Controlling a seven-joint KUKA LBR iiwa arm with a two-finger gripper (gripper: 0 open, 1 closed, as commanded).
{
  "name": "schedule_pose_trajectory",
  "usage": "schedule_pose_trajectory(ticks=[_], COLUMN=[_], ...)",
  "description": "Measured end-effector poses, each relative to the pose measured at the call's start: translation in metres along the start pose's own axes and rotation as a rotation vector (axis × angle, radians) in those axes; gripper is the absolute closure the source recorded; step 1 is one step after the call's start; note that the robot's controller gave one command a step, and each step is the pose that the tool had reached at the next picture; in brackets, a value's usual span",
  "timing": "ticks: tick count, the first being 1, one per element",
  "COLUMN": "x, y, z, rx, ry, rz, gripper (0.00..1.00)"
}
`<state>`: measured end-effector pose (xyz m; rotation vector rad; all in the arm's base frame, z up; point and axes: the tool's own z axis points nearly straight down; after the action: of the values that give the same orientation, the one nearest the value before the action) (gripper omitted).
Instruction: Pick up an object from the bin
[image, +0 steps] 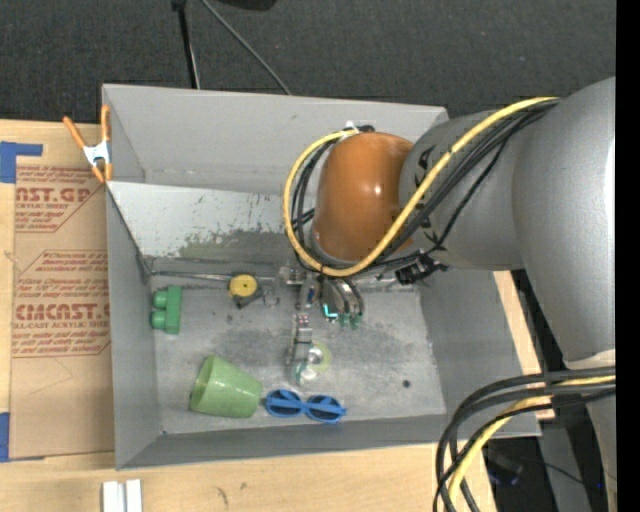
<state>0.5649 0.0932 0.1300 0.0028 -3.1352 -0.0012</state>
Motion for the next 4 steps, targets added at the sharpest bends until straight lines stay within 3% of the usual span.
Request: schedule_pose_trajectory(ticks=[1,2,3,4], x=[0.074,0.075,0.076,0.082], y=[0.007,0.049,0.081,0.145], z=[0.062,0.030,0.031,0.059], rx=[0.001,-0.002,-0.002,0.000], ry=[-0.003,-0.007,-0.007,-0.020], rz=[-0.193,0.056,0.027,-0.487], gripper=[0.00,0.00,0.00,0.00])
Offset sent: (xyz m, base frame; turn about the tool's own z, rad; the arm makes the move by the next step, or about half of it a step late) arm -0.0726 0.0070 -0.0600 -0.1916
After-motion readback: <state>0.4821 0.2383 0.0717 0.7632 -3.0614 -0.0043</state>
